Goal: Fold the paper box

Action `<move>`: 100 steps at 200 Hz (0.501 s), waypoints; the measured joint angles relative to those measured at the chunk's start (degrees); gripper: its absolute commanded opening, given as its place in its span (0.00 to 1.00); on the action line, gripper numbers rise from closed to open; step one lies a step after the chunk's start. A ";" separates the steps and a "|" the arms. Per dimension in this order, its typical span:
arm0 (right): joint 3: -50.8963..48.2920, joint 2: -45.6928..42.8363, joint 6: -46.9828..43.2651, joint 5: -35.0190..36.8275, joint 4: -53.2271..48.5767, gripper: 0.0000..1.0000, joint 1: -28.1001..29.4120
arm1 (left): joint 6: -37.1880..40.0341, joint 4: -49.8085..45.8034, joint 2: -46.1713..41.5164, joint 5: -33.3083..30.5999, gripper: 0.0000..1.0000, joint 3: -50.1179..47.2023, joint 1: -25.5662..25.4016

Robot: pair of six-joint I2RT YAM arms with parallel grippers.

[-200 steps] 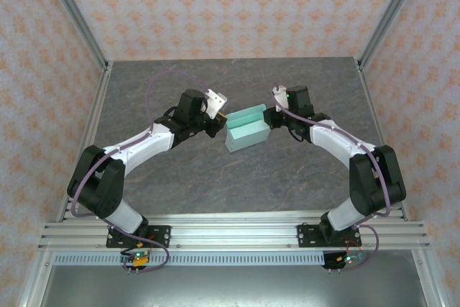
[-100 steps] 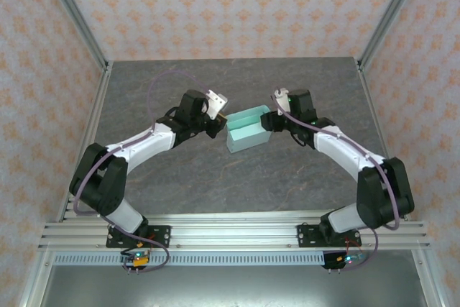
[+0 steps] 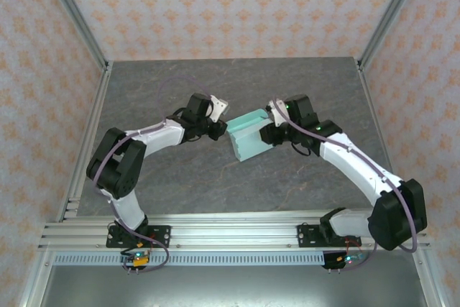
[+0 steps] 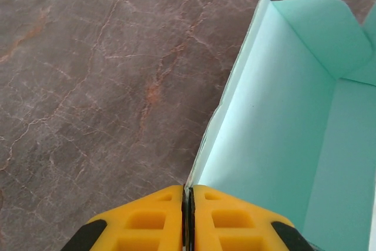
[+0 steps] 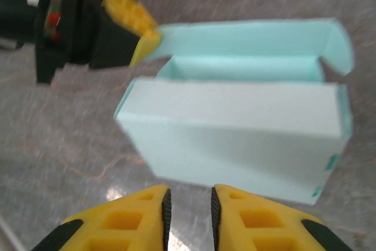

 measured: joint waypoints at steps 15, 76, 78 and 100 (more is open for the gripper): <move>-0.92 1.44 0.42 -1.38 0.24 0.27 0.48 | -0.66 0.00 1.31 0.28 0.11 1.01 0.46; 4.44 19.91 4.11 -1.33 6.73 0.27 1.11 | -2.40 0.04 4.07 1.68 0.11 2.64 0.74; 4.72 20.35 4.13 -1.22 6.95 0.27 1.11 | -2.43 0.02 4.07 1.68 0.11 2.64 0.74; 9.14 26.23 4.81 -0.02 8.66 0.27 1.11 | -2.60 0.00 4.26 1.66 0.11 2.95 0.76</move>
